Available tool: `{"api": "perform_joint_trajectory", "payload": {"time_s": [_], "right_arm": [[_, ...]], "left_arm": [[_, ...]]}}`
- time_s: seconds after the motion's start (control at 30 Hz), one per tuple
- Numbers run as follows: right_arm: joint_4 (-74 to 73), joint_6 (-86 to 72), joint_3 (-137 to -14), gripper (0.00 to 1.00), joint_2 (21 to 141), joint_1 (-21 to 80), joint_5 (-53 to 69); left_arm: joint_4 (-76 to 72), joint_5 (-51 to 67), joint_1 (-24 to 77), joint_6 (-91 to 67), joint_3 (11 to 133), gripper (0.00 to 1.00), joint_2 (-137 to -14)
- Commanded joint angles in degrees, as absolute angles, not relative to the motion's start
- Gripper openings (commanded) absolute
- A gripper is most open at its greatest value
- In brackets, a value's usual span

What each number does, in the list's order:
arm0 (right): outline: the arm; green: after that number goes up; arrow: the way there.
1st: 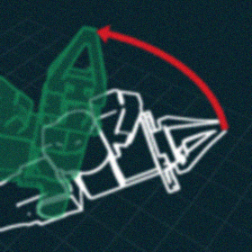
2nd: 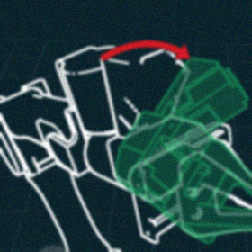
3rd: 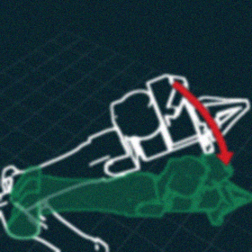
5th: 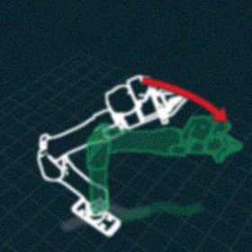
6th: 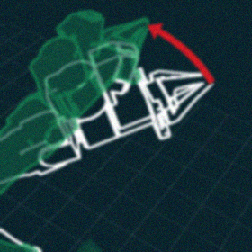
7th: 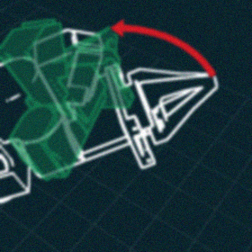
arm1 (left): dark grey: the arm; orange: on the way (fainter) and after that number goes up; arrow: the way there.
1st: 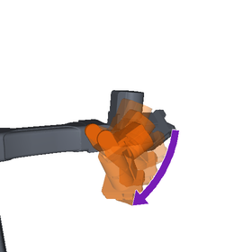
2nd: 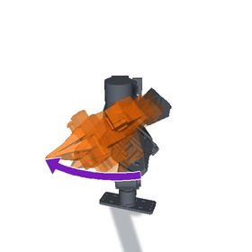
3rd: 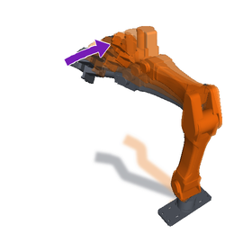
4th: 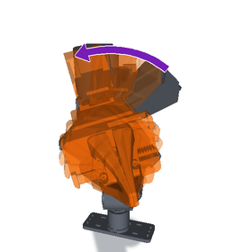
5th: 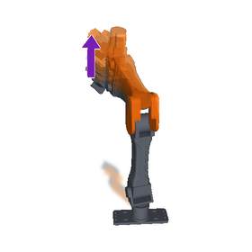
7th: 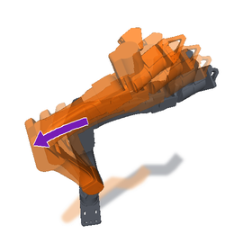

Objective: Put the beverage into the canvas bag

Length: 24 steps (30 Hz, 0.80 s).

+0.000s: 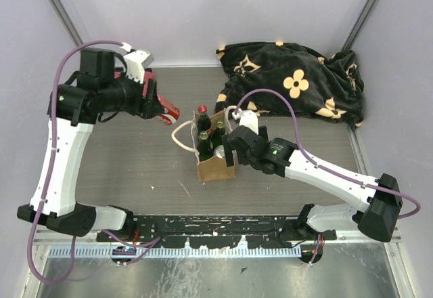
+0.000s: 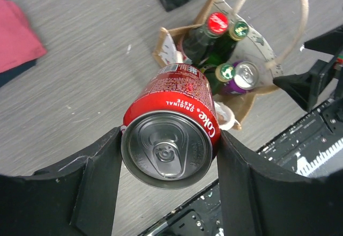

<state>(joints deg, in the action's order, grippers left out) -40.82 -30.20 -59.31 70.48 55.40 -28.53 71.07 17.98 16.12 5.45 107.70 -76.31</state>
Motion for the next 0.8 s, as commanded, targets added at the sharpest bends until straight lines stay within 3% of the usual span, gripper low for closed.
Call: {"api": "perform_joint_trajectory", "payload": {"time_s": [0.0,0.77], "right_arm": [[-39.6,-31.71,-58.21,1.0,68.92,55.69,-26.62],[-40.55,-34.29,-52.91,1.0,64.81,55.99,-24.48]], "left_arm": [[66.54,20.33,21.25,2.9,108.56,0.04,-76.42],[55.98,15.18,40.06,0.14,99.19,0.04,-80.97]]}}
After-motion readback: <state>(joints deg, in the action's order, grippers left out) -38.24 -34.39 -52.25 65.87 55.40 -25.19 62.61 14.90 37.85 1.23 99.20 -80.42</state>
